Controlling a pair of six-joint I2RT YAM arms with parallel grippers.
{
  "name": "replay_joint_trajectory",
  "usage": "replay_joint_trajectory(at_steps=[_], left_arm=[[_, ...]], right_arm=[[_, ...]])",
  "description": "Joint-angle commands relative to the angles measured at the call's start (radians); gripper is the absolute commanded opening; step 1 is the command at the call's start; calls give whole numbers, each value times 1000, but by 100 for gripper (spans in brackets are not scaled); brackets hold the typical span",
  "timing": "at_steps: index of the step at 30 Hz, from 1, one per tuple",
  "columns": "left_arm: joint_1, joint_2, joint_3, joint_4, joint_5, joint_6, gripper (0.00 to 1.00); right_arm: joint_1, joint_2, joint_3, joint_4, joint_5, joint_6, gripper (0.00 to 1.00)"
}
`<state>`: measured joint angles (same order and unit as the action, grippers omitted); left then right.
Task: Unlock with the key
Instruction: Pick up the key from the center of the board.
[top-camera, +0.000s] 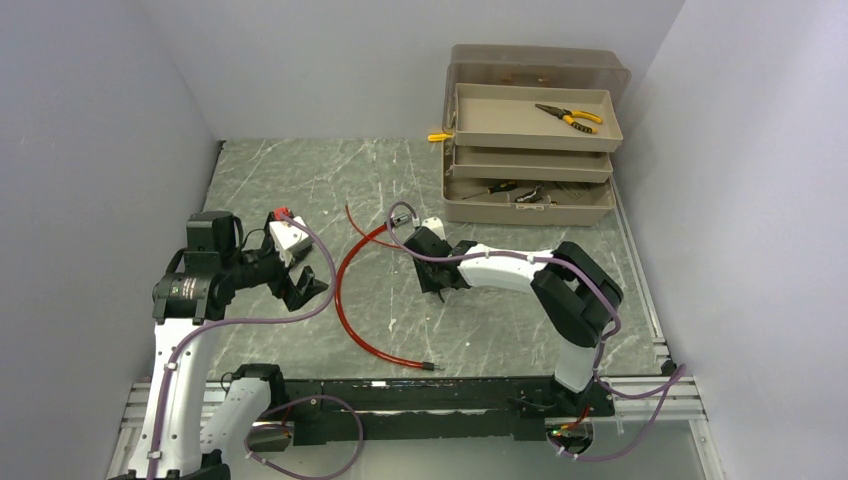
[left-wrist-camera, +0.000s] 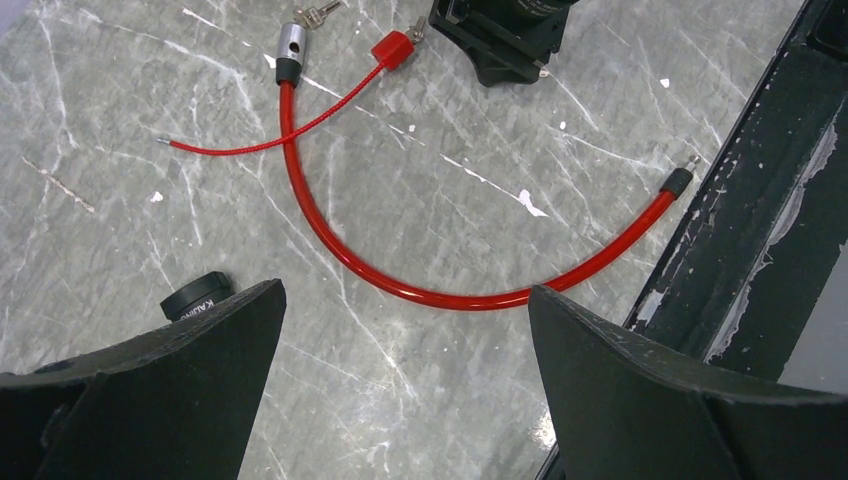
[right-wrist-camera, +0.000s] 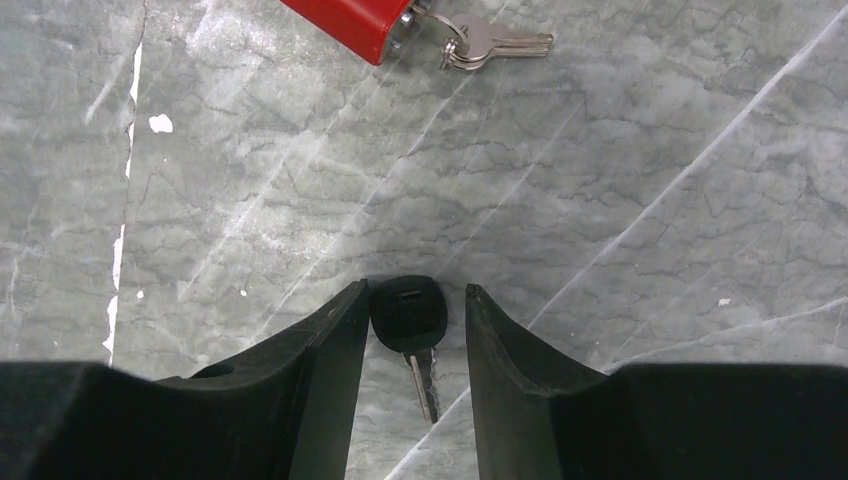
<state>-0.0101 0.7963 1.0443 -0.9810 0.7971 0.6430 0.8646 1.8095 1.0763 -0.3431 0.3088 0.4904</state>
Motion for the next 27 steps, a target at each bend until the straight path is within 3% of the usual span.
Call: replay_joint_trajectory(at_steps=[1,9,27], left_arm=[[-4,1,43,-16,23,14,98],[-9,-12,33,-7,32,23,98],[-17,-4,44,-18,22,25,98]], right_arm=[[-2,-13,-43,-79,-12,-6,45],[-5,-42,-70,-52,-68,7,49],[-31,-27,-94,14,-184,-18,42]])
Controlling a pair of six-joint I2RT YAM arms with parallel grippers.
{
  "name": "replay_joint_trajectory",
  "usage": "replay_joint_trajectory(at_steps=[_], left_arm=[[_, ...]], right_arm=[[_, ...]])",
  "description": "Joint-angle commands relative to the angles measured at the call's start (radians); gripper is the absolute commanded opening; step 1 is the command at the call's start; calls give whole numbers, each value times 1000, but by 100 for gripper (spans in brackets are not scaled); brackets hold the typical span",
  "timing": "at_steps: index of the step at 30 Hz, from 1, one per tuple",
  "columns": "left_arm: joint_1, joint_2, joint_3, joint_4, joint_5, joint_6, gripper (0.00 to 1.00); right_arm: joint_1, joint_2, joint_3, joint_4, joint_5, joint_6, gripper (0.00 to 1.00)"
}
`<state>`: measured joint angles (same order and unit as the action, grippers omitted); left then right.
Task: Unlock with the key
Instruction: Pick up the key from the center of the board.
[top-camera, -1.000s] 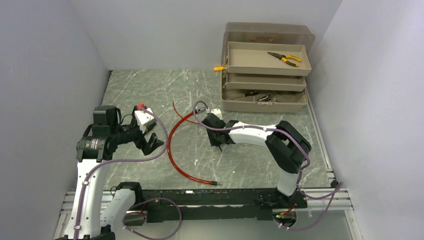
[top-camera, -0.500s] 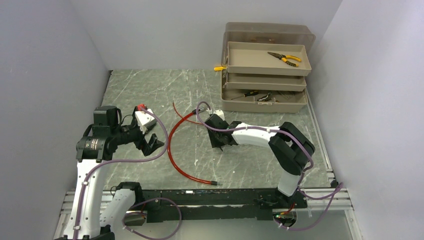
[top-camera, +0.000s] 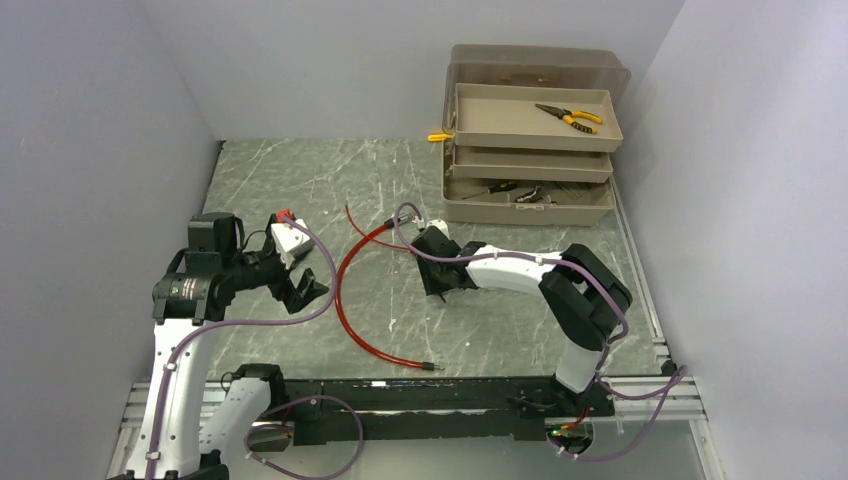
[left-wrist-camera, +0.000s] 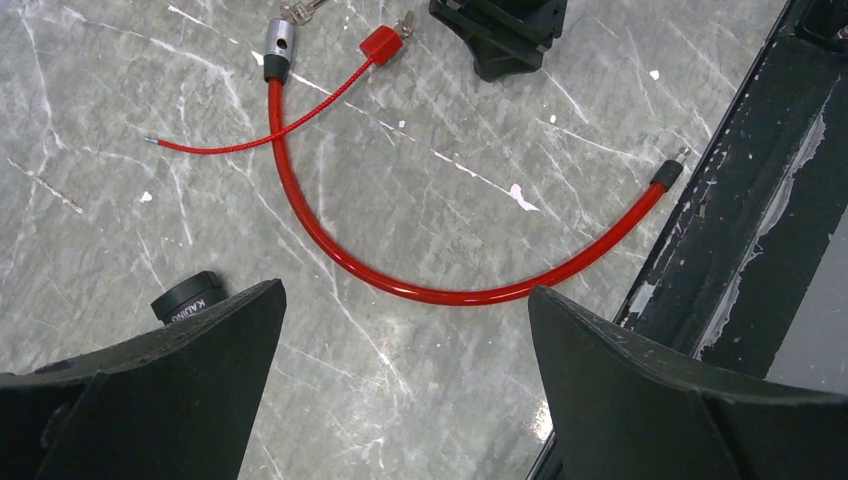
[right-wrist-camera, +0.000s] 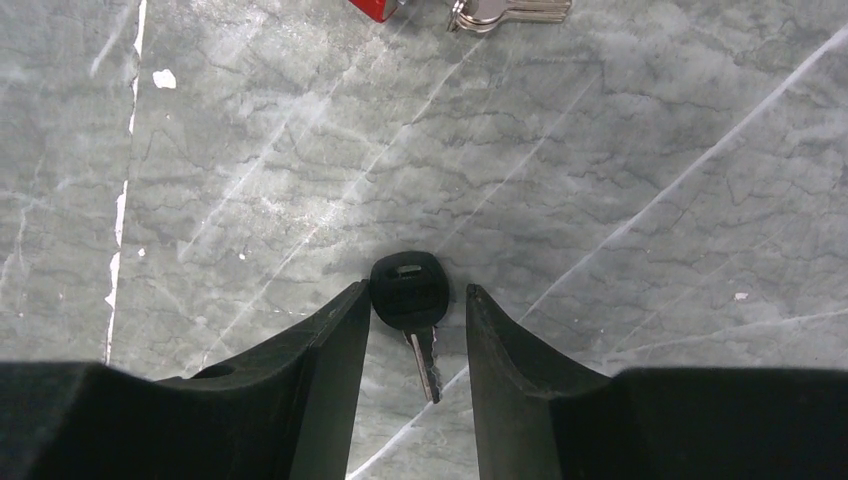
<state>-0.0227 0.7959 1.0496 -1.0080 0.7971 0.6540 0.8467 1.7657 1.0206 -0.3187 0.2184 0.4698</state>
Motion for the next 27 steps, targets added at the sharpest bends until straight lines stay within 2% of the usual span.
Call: replay_joint_trajectory(at_steps=[1,4,10,19,22,27], left_arm=[[-5,-7,36,9,25,18,98],[-5,-19,18,6,40,42,98],[-7,26,31,-31,63,51,99],[-29,-43,-110,86,133,-19,99],[-34,-88,-201,171,187,-76,99],[-83,-156,-363,493,151,-319,98]], right_arm=[[-16,17,-40,-7,-99,1,41],[-22,20,-45,5,-119,-8,38],[-24,-1,-69,19,-135,1,22],[-23,-129,-7,-22,-105,26,19],[-21,-187,47,-39,-103,40,19],[-16,-288,110,1,-113,91,19]])
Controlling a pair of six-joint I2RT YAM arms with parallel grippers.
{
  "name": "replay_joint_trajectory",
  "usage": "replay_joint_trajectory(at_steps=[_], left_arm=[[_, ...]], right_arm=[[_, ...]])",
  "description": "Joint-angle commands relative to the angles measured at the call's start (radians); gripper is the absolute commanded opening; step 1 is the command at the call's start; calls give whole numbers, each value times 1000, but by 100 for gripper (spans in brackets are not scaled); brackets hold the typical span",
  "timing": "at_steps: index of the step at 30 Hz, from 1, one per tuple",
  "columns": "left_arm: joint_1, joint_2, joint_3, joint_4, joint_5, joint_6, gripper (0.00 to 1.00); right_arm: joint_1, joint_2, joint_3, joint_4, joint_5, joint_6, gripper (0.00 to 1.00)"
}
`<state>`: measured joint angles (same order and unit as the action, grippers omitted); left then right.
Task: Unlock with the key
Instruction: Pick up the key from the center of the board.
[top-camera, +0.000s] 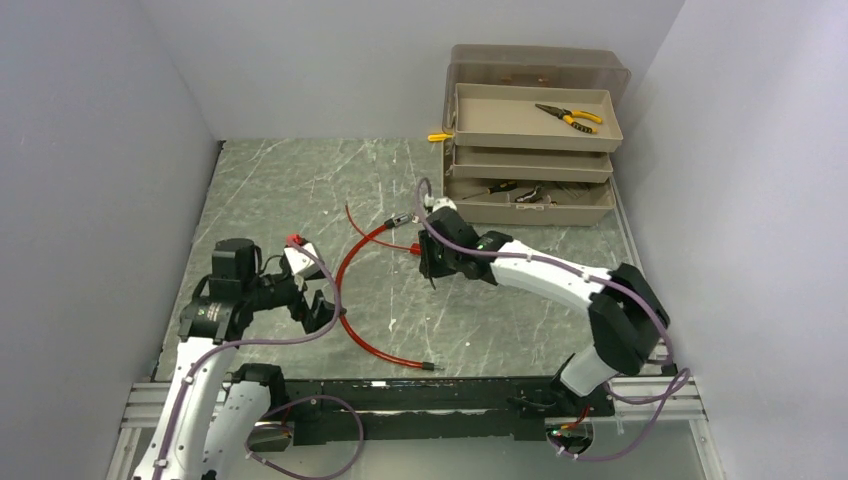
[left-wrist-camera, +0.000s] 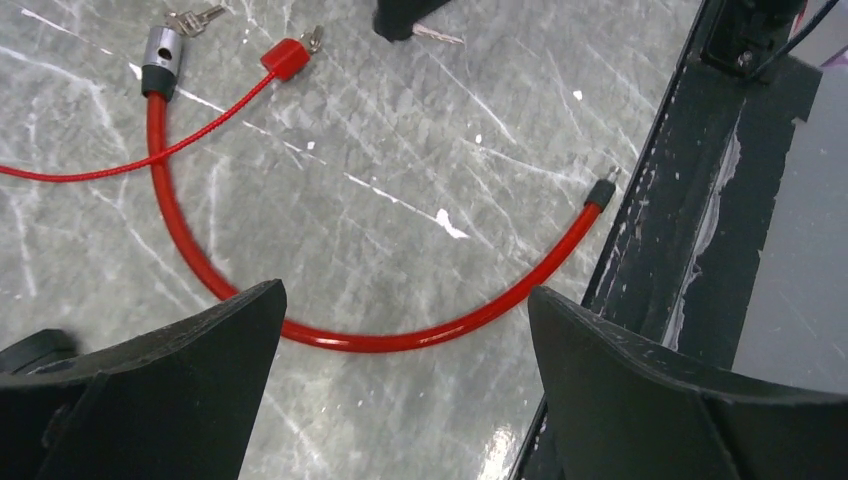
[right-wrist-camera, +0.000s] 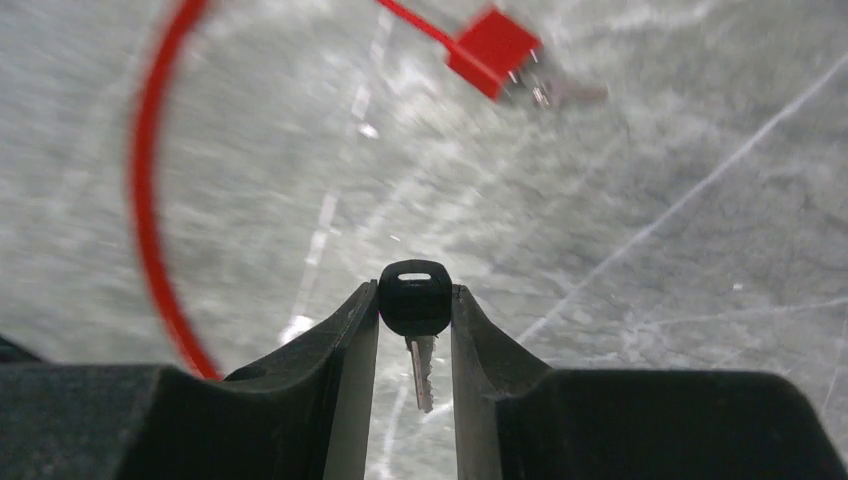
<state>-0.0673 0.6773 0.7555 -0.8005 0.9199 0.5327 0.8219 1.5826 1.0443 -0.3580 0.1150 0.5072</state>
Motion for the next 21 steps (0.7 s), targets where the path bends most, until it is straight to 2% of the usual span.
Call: replay_joint_trajectory(at_steps=[1,8,10,15,21], left_arm=[[-61,-40,-81,350,-5,-255,98],[-314,28,-53,615,-334,-446,99],[-348,61,-28,667,-394,-478,99],[-405,105,10,767,-441,-494,99],[-414,131,42,813,-383,-465,99]], right_arm=[[11,-125,99,56,-5,64,19],[46,-258,115,273,62,170,20],[71,-282,115,330,98,187,20],[128,-328,105,432,178,187,20],[207,-370,71,513,283,179,20]])
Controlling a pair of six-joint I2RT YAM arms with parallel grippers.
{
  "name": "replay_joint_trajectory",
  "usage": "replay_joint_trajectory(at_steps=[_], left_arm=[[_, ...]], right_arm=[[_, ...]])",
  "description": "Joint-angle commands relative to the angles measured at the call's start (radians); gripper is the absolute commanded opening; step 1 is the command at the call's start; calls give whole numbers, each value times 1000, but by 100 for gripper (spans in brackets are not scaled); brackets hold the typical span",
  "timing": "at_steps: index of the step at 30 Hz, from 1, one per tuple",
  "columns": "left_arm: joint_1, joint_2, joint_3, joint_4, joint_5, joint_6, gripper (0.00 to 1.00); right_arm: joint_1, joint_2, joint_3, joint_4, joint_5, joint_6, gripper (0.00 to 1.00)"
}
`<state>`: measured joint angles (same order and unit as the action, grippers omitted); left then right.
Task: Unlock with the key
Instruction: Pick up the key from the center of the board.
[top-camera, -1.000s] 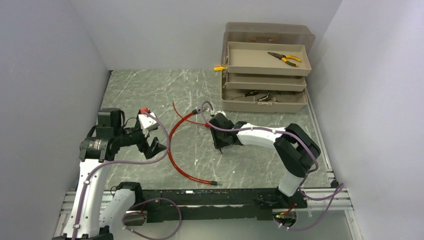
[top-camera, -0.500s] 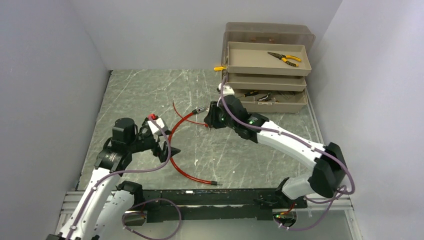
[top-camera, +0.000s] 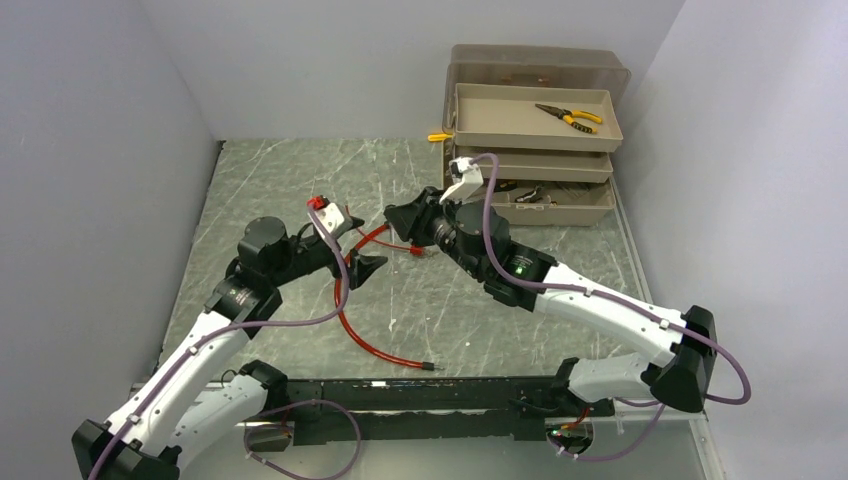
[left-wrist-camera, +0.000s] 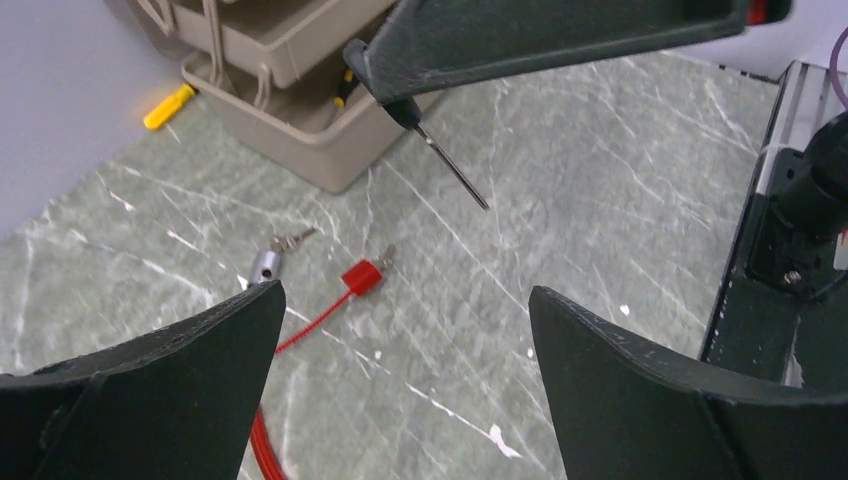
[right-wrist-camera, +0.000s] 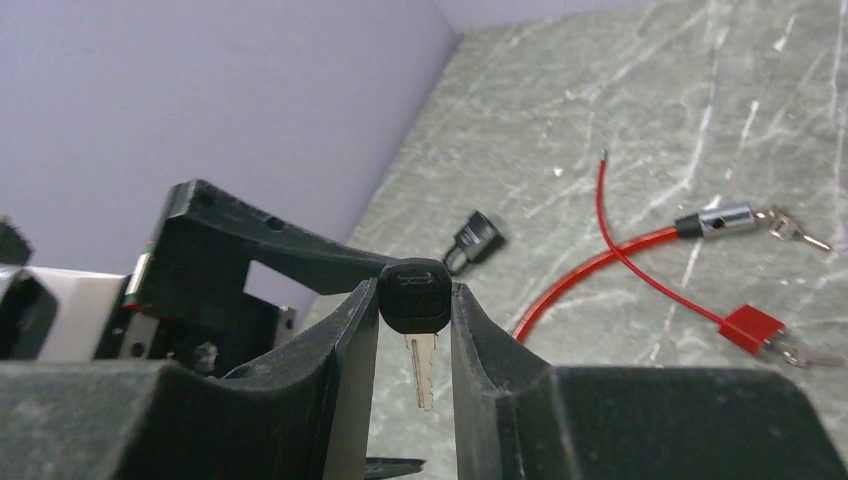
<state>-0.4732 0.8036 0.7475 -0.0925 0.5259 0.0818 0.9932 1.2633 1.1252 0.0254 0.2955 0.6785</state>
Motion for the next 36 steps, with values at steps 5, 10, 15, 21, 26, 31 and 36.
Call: replay_joint_trajectory(at_steps=[5,10,15,21,26,31,36], left_arm=[[-16,15,86,129,43,-19,94],[-18,20,116,169,43,-52,91],[-18,23,127,160,37,-53,85],[-19,21,123,167,38,-41,71],[-18,9,116,180,14,-35,56],[-17,6,122,164,4,-24,18],[-2,1,127,149,-4,-9,0]], right_arm=[[80,-44,-6,161,137,-11,20],[121,-30,2,188,171,-38,20],[145,-27,0,218,193,-51,19],[170,-16,3,243,209,-61,19],[188,-3,11,247,211,-61,19],[202,1,15,251,214,-68,19],[206,1,14,250,186,-69,21]])
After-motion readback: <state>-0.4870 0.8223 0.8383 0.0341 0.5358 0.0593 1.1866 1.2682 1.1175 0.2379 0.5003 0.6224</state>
